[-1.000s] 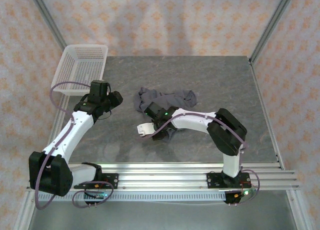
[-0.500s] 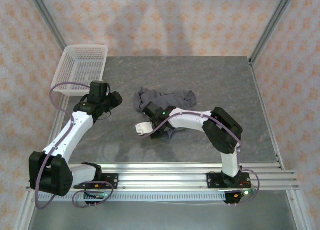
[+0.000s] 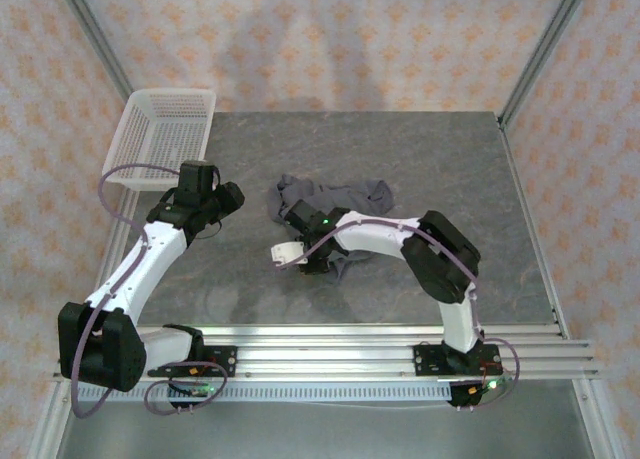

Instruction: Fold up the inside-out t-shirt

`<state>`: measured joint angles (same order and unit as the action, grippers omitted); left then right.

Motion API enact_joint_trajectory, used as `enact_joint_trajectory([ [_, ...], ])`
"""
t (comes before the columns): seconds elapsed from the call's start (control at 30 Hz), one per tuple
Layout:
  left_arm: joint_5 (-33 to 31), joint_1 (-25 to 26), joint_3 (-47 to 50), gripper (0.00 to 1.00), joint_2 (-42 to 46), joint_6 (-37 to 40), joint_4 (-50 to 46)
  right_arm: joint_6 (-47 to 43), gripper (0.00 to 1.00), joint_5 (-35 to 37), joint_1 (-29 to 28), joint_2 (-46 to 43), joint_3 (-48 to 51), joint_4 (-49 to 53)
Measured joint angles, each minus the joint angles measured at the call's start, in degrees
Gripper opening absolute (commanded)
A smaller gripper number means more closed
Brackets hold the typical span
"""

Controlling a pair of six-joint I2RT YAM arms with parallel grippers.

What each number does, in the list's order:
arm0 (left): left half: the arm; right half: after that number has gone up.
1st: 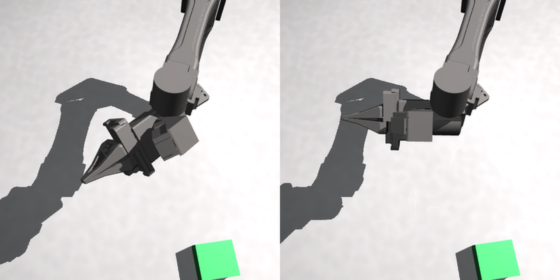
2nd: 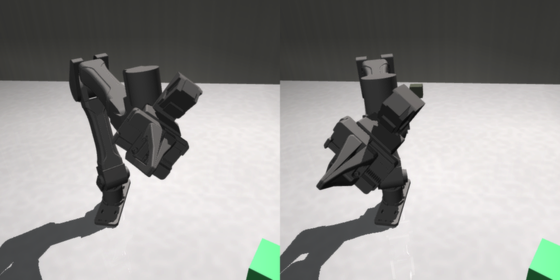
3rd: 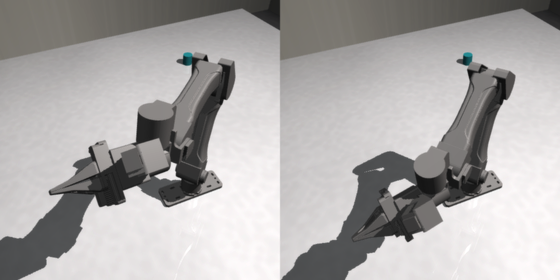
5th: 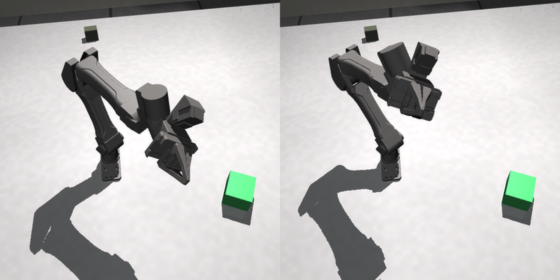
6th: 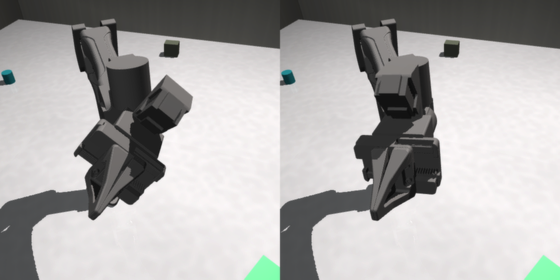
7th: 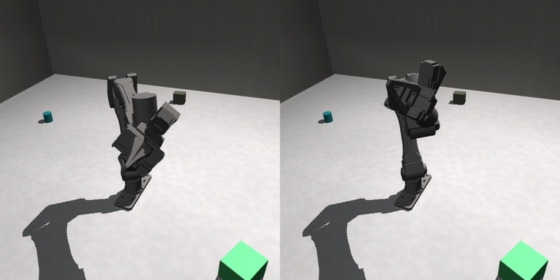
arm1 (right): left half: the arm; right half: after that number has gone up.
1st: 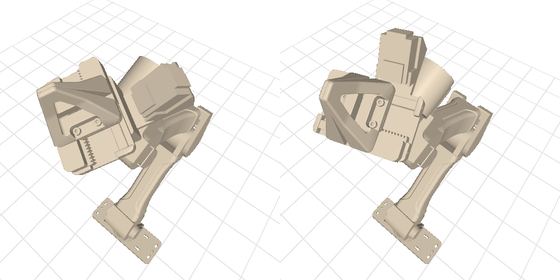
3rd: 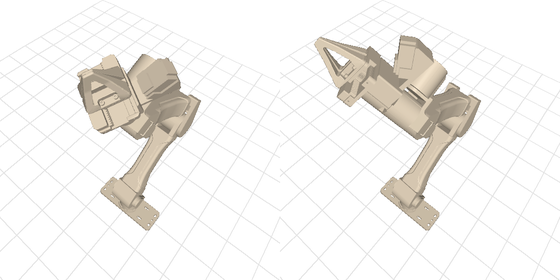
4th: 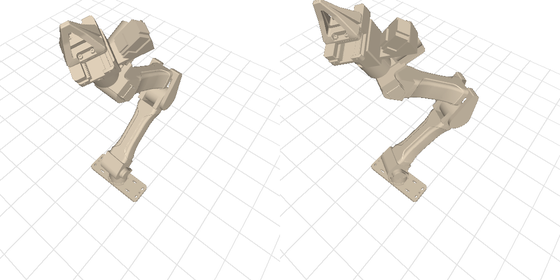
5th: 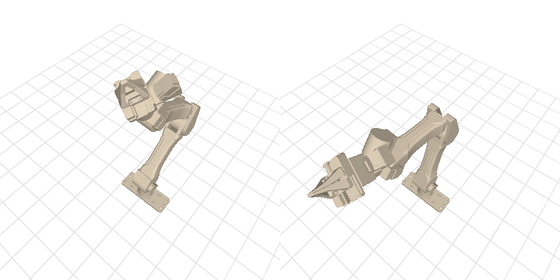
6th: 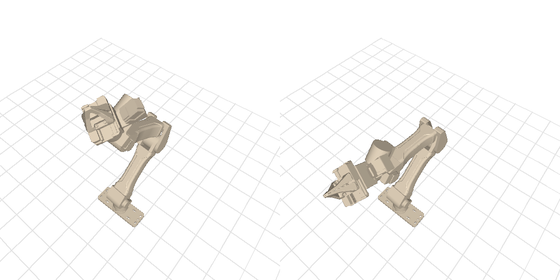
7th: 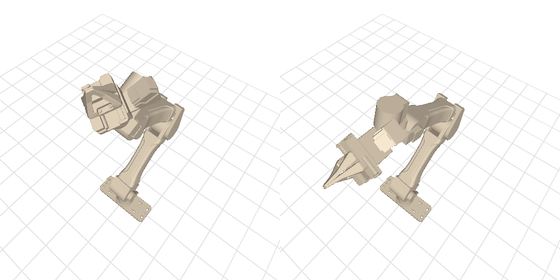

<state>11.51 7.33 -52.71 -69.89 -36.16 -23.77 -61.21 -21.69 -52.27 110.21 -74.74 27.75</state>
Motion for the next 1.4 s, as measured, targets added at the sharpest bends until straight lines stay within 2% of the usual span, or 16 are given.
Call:
enact_joint_trajectory([
  [0.13,0.76,0.0,-0.24,0.42,-0.09,0.17,-0.07,8.68,0.0,-0.39,3.37,-13.57,4.61,-8.76],
  [0.23,2.84,0.0,-2.19,0.42,-1.9,0.15,-0.44,16.41,0.0,1.14,9.9,-26.1,6.56,-19.1],
  [0.37,6.19,0.0,-5.55,0.42,-7.39,0.09,-0.46,28.89,0.0,7.17,18.16,-38.25,11.43,-33.16],
  [0.47,9.2,0.02,-9.31,0.42,-14.01,-0.04,-0.87,40.39,0.0,13.38,22.71,-43.17,16.85,-40.79],
  [0.53,10.8,0.2,-11.93,0.42,-19.04,-0.04,-1.07,46.1,0.0,16.72,24.65,-44.44,19.32,-42.88],
  [0.67,12.57,1.4,-15.98,0.43,-28.46,-0.07,-1.29,53.79,0.0,19.34,24.79,-44.5,20.63,-43.25],
  [0.9,12.7,5.53,-24.92,0.42,-40.68,-0.09,-2.1,59.08,0.0,21.42,25.05,-44.87,20.63,-43.19],
  [1.0,11.41,6.08,-28.63,0.32,-45.44,-0.74,-3.45,59.95,0.0,21.79,25.09,-44.96,20.63,-43.1],
  [1.1,8.92,6.01,-30.8,0.03,-48.76,-1.92,-5.64,60.54,0.0,22.6,25.14,-45.46,20.61,-42.73],
  [1.23,7.04,5.57,-34.34,0.0,-49.33,-1.68,-9.42,63.08,0.0,25.16,27.23,-45.83,18.62,-41.53],
  [1.4,6.91,1.7,-36.79,0.0,-46.56,-1.7,-12.7,70.29,0.0,29.57,36.06,-45.64,9.73,-38.8],
])
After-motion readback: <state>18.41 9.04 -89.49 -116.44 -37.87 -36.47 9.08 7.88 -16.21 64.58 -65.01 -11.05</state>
